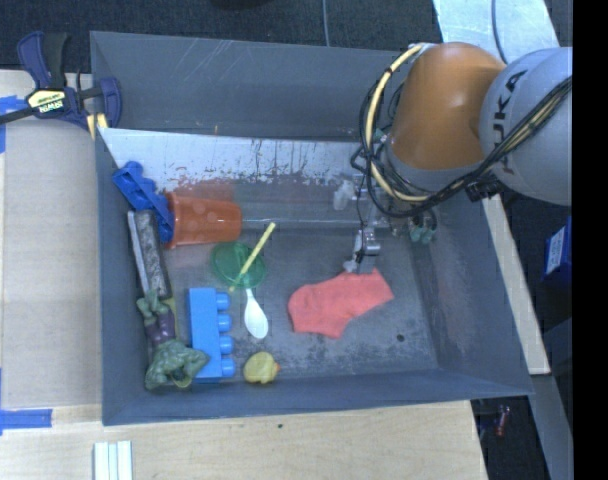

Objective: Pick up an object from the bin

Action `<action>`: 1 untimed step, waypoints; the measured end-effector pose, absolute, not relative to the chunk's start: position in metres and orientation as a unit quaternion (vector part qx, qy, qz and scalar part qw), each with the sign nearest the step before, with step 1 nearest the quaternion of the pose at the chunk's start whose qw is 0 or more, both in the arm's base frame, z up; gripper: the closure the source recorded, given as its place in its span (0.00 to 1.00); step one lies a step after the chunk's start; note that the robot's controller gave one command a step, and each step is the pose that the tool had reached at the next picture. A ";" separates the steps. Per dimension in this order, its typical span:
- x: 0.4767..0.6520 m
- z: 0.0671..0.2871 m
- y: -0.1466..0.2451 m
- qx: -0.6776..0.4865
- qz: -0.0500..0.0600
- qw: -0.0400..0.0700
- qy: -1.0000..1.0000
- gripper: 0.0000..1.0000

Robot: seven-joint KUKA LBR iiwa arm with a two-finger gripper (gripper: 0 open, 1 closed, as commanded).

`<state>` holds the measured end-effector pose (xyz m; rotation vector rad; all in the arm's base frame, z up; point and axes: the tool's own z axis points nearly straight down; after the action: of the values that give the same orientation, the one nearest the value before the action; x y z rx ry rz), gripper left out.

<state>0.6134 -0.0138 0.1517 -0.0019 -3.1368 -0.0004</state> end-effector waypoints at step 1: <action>0.615 0.156 -0.014 -0.001 0.000 -0.002 -1.000 0.00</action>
Offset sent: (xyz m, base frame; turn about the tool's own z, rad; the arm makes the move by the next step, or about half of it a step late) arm -0.0664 -0.0031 -0.0699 -0.0270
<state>0.6155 -0.0140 0.1564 -0.0016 -3.1453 0.0002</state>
